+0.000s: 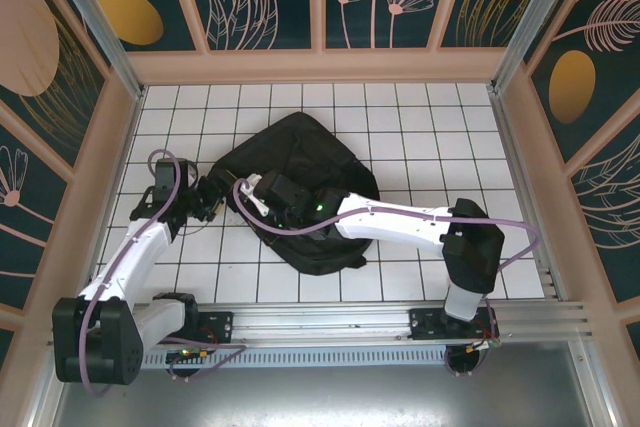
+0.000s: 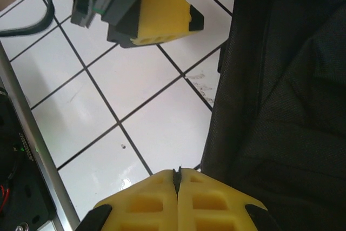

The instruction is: Pack the student bag

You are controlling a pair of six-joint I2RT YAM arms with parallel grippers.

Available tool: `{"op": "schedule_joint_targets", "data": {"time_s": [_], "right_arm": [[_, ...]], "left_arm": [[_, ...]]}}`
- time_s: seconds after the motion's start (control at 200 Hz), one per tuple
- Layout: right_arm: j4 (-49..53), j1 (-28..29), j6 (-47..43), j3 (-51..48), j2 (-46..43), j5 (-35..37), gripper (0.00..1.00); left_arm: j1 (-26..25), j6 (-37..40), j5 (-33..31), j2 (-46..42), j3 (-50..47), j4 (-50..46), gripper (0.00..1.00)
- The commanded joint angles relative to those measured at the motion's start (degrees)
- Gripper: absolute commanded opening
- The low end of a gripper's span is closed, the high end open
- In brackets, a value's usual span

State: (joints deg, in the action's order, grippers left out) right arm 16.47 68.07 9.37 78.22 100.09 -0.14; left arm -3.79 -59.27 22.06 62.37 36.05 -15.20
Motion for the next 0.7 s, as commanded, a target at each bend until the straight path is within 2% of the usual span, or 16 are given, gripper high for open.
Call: {"op": "schedule_joint_targets", "data": {"time_s": [0.0,0.14,0.25,0.415,0.5,0.696], "right_arm": [[-4.0,-0.1,0.7,-1.0,-2.8,-1.3,0.00],[-5.3,-0.1,0.2,-2.4,-3.8,-2.9,0.00],[-5.6,-0.1,-0.3,-3.7,-5.0,-3.7,0.00],[-7.2,0.0,-0.4,-8.3,-9.3,-5.0,0.00],[-6.2,0.0,0.0,-9.7,-11.1,-6.0,0.00],[-2.4,0.4,1.5,-12.3,-13.2,-7.4,0.00]], "left_arm": [[-0.6,-1.2,0.4,0.1,-1.3,2.4,0.64],[-0.6,-1.6,0.3,1.7,-2.0,4.6,0.54],[-0.6,-1.3,-0.1,3.8,-1.5,6.8,0.43],[-0.6,-0.3,-1.5,7.6,0.9,7.7,0.12],[-0.6,0.4,-2.4,8.9,2.5,7.5,0.00],[-0.5,1.5,-4.5,11.1,5.7,6.5,0.00]]}}
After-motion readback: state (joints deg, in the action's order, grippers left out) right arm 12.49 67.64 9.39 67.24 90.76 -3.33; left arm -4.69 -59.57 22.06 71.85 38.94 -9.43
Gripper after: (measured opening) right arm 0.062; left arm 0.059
